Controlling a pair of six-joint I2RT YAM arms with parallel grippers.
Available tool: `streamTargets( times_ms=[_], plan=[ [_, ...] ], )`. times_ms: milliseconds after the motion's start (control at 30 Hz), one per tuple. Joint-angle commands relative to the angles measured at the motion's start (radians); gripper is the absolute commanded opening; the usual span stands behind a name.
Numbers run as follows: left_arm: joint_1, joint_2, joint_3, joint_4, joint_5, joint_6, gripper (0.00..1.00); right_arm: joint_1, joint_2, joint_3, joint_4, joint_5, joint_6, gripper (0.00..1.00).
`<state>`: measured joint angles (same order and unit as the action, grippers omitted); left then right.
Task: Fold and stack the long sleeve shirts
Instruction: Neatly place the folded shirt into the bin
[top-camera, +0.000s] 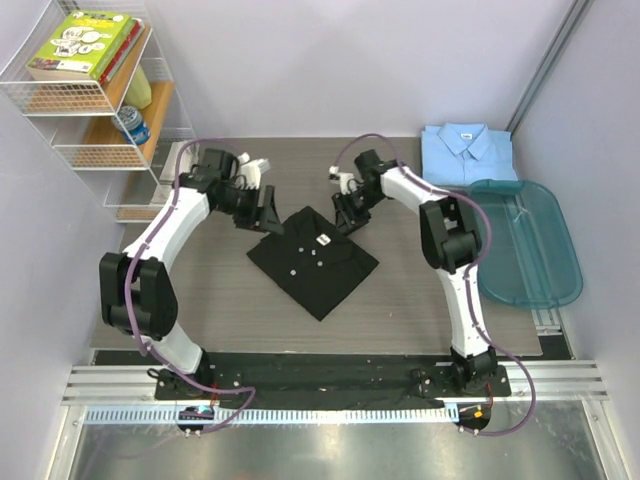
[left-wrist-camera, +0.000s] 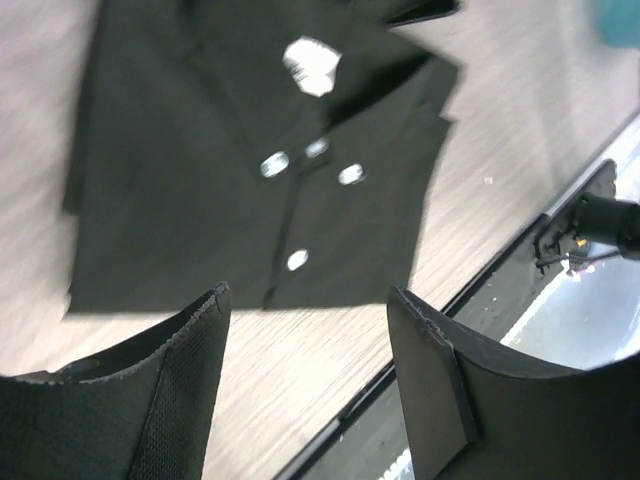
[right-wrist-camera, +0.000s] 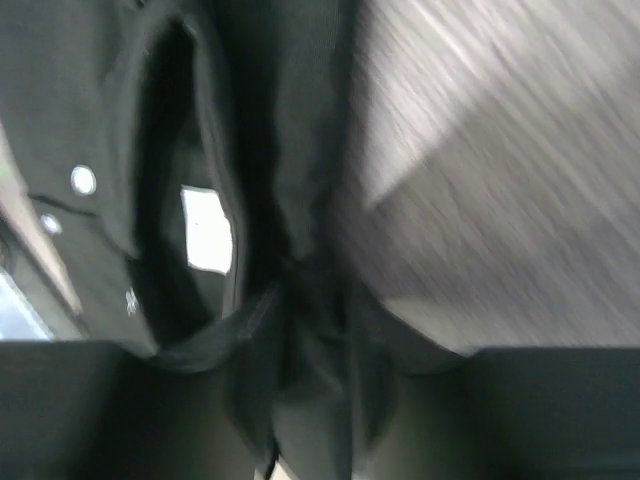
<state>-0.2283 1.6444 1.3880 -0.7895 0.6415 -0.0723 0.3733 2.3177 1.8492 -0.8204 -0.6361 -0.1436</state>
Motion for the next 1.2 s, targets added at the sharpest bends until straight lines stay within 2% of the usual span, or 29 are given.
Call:
streamTargets(
  times_ms=[0, 33, 167, 233, 267, 367, 433, 467, 500, 600, 667, 700, 733, 767, 800, 900, 1000, 1167],
  plan=[
    [0.067, -0.02, -0.05, -0.085, 0.038, 0.099, 0.63, 0.067, 0.083, 0.139, -0.043, 0.07, -0.103, 0.27],
    [0.069, -0.046, -0.059, -0.096, 0.046, 0.126, 0.63, 0.088, 0.098, 0.19, -0.04, 0.096, -0.155, 0.16],
    [0.057, -0.119, -0.145, -0.077, 0.112, 0.218, 0.6, 0.182, 0.161, 0.314, -0.042, 0.144, -0.327, 0.11],
    [0.012, -0.141, -0.184, -0.059, 0.101, 0.259, 0.59, 0.22, 0.158, 0.35, -0.025, 0.162, -0.384, 0.12],
    [-0.008, -0.158, -0.194, -0.047, 0.089, 0.264, 0.58, 0.225, 0.152, 0.361, -0.011, 0.192, -0.383, 0.22],
    [-0.092, -0.176, -0.236, 0.03, -0.004, 0.261, 0.56, 0.188, 0.099, 0.412, 0.036, 0.282, -0.317, 0.36],
    [-0.181, -0.175, -0.245, 0.091, -0.077, 0.261, 0.54, 0.12, 0.019, 0.386, 0.073, 0.276, -0.208, 0.44],
    [-0.216, -0.166, -0.244, 0.113, -0.179, 0.24, 0.53, 0.095, -0.01, 0.368, 0.082, 0.265, -0.171, 0.49],
    [-0.28, -0.144, -0.241, 0.136, -0.215, 0.226, 0.53, 0.063, -0.039, 0.343, 0.093, 0.248, -0.083, 0.52],
    [-0.392, -0.095, -0.207, 0.216, -0.342, 0.123, 0.52, -0.06, -0.179, 0.182, 0.125, 0.092, 0.071, 0.53],
    [-0.44, -0.031, -0.161, 0.231, -0.367, 0.089, 0.51, -0.135, -0.297, -0.034, 0.19, -0.046, 0.221, 0.53],
    [-0.489, -0.009, -0.147, 0.237, -0.409, 0.05, 0.5, -0.152, -0.341, -0.12, 0.249, -0.074, 0.258, 0.52],
    [-0.511, 0.026, -0.133, 0.246, -0.422, 0.037, 0.5, -0.169, -0.386, -0.29, 0.282, -0.092, 0.322, 0.52],
    [-0.549, 0.044, -0.107, 0.254, -0.439, 0.017, 0.5, -0.191, -0.481, -0.374, 0.312, -0.115, 0.349, 0.52],
    [-0.568, 0.057, -0.1, 0.265, -0.471, -0.01, 0.49, -0.2, -0.524, -0.528, 0.375, -0.126, 0.378, 0.52],
    [-0.632, 0.117, -0.051, 0.279, -0.535, -0.038, 0.47, -0.211, -0.696, -0.777, 0.484, -0.12, 0.518, 0.48],
    [-0.661, 0.181, -0.017, 0.274, -0.595, -0.052, 0.42, -0.209, -0.826, -0.951, 0.588, -0.091, 0.624, 0.44],
    [-0.683, 0.259, 0.016, 0.248, -0.701, -0.052, 0.39, -0.208, -0.888, -1.053, 0.658, -0.025, 0.661, 0.41]
  ],
)
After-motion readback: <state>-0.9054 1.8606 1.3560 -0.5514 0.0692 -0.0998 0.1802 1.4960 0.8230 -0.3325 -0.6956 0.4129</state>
